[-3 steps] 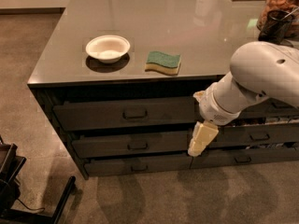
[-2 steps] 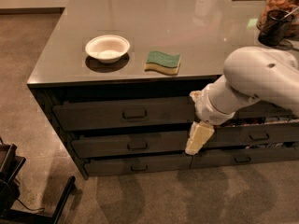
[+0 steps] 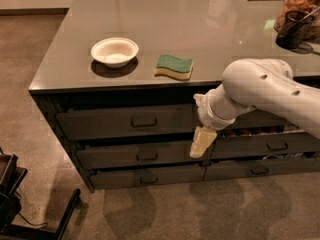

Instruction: Open top drawer

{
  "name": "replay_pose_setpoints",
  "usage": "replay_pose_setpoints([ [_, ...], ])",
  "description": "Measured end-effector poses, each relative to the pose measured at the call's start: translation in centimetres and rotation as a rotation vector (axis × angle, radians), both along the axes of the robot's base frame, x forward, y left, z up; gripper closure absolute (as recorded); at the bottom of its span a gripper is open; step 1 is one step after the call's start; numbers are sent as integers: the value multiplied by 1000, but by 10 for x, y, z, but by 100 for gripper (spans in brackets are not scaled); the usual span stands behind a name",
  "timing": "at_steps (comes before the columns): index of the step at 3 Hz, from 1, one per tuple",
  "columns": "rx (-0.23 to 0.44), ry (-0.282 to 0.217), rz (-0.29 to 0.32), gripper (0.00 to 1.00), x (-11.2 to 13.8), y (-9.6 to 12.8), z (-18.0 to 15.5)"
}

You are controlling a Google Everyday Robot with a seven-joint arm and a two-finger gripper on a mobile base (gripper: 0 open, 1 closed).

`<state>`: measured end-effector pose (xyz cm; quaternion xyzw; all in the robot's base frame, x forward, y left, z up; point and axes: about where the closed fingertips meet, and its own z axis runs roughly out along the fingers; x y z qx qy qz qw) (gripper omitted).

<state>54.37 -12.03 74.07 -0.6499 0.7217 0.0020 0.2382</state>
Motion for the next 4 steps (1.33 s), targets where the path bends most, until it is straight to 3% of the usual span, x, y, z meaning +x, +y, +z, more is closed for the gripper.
replay_pose_setpoints([
  [2, -21, -5, 17, 0, 34, 6, -33],
  [4, -49, -11, 72, 0, 64, 12, -62],
])
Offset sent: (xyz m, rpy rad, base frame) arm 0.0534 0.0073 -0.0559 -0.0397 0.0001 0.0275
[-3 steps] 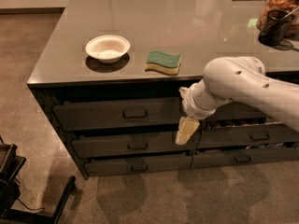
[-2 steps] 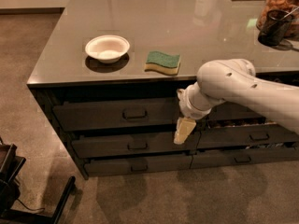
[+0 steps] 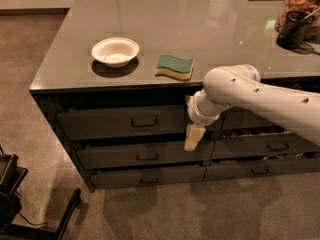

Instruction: Open top drawer

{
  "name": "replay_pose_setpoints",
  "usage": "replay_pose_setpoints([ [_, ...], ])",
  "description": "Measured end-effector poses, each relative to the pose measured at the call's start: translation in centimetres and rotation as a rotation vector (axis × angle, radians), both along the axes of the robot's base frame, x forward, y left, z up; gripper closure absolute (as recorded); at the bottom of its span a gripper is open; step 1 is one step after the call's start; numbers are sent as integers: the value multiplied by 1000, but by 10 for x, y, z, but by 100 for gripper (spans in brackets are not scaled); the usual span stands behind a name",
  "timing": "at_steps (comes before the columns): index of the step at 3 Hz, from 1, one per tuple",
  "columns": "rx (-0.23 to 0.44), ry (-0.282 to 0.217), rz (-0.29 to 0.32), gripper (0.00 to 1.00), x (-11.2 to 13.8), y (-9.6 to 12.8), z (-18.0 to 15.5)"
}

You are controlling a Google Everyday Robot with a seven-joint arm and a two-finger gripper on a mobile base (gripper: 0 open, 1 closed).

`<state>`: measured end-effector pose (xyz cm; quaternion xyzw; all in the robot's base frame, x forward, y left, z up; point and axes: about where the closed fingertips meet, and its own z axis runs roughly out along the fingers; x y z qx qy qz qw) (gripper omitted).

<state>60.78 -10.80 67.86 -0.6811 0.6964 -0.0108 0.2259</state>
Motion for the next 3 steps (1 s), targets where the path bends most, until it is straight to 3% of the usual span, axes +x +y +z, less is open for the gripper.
replay_pose_setpoints([
  [3, 24, 61, 51, 0, 36, 12, -33],
])
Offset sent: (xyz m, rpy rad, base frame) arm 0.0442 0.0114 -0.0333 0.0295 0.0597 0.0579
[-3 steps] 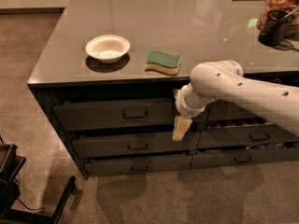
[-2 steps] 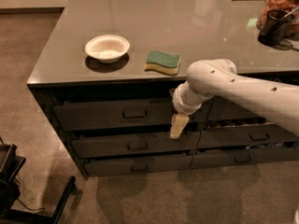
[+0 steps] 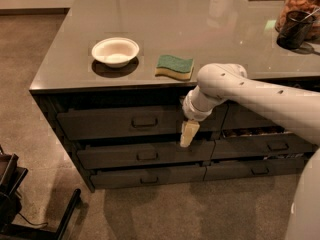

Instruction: Open top drawer

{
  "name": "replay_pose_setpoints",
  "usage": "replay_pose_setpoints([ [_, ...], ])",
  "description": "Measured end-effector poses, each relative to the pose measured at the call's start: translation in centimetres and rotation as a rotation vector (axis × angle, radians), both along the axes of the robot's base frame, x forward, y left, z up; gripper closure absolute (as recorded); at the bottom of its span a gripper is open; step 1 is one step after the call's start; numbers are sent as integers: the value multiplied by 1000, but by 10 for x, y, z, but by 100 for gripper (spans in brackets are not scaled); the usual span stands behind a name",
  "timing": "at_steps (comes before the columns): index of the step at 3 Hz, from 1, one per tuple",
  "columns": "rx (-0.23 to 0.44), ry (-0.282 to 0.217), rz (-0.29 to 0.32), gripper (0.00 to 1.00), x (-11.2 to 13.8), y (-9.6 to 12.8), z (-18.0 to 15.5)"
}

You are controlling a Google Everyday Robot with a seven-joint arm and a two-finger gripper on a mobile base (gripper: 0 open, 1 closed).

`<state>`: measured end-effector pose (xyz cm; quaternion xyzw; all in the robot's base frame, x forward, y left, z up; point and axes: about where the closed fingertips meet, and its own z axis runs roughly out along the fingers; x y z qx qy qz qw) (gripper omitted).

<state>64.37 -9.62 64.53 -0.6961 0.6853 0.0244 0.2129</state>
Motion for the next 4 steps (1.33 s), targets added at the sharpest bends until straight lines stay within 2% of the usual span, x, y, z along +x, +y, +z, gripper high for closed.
replay_pose_setpoints([
  [1, 0, 20, -4, 0, -1, -3, -6],
  [2, -13, 48, -15, 0, -23, -13, -5],
  [3, -13, 48, -15, 0, -23, -13, -5],
  [4, -13, 48, -15, 19, -23, -13, -5],
])
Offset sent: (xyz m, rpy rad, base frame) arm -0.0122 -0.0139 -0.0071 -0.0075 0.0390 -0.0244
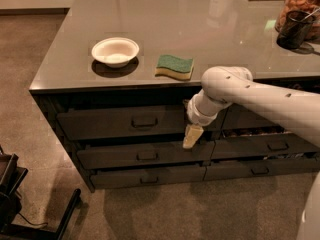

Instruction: Open top drawer

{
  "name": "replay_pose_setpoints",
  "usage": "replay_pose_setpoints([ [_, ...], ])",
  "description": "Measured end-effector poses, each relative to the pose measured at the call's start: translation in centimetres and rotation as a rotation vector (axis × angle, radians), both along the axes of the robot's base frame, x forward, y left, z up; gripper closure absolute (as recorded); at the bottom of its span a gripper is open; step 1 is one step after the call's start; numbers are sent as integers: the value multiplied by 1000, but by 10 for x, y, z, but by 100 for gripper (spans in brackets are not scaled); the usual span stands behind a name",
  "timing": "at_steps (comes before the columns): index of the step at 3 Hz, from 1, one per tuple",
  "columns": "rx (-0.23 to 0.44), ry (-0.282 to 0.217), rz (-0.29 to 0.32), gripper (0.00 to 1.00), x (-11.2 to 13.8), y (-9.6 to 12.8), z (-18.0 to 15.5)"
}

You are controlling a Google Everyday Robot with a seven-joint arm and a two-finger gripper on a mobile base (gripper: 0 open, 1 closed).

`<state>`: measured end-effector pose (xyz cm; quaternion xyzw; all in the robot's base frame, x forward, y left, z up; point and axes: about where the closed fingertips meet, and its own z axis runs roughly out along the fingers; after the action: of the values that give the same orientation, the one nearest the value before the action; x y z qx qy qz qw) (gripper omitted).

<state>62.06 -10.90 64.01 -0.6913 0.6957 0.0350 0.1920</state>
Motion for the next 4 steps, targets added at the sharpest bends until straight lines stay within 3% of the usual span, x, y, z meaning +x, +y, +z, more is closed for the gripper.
replay_pose_setpoints([
  [3, 0, 0, 0, 89, 0, 0, 0],
  [4, 0, 0, 0, 100, 0, 0, 0],
])
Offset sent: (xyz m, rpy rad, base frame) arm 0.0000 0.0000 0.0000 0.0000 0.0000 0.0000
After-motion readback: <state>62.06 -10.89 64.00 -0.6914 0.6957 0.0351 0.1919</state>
